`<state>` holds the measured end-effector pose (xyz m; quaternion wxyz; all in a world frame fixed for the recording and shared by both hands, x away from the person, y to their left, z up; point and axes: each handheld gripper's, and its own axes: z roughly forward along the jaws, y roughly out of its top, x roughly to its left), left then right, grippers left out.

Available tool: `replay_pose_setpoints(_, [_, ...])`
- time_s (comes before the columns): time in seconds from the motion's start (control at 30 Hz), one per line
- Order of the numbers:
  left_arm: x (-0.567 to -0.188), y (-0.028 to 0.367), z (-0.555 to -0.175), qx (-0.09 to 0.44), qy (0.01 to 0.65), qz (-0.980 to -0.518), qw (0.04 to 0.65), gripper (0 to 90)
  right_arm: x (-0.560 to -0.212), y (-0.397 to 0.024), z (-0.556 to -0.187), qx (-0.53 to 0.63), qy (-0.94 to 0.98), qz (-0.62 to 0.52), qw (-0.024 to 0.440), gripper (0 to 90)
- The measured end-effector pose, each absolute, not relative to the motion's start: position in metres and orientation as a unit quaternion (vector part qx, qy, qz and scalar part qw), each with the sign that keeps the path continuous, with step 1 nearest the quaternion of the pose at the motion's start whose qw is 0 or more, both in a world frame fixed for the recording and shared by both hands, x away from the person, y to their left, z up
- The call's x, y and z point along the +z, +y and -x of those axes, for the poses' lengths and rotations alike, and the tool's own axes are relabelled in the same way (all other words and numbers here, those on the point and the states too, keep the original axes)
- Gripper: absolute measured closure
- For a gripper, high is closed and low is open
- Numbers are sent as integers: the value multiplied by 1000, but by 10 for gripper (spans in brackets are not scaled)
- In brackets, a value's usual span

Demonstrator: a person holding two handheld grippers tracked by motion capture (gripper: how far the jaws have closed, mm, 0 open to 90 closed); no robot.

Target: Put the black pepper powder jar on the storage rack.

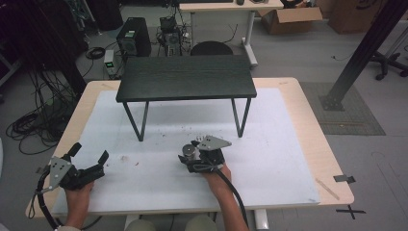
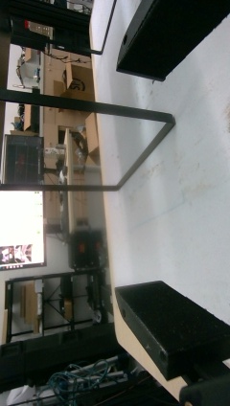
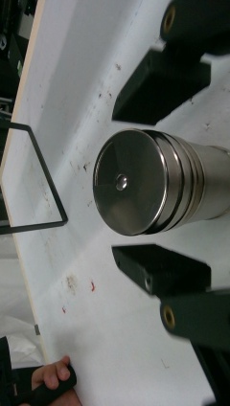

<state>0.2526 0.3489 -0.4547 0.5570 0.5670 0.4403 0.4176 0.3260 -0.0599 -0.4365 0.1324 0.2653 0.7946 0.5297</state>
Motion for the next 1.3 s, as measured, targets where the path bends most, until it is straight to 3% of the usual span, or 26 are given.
replay_pose_setpoints(0.13, [-455, 349, -253, 417, 440, -567, 557, 4, -435, -59, -325, 535, 795, -250, 139, 428])
replay_pose_setpoints(0.3, [-455, 349, -253, 417, 440, -567, 557, 4, -434, -59, -325, 536, 796, -240, 146, 480])
replay_pose_setpoints(0.67, [-455, 349, -253, 418, 440, -567, 557, 4, -429, -61, -319, 546, 788, -237, 158, 487])
replay_pose_setpoints(1.3, [-455, 349, -252, 418, 440, -567, 557, 4, -380, -72, -316, 572, 771, -226, 166, 488])
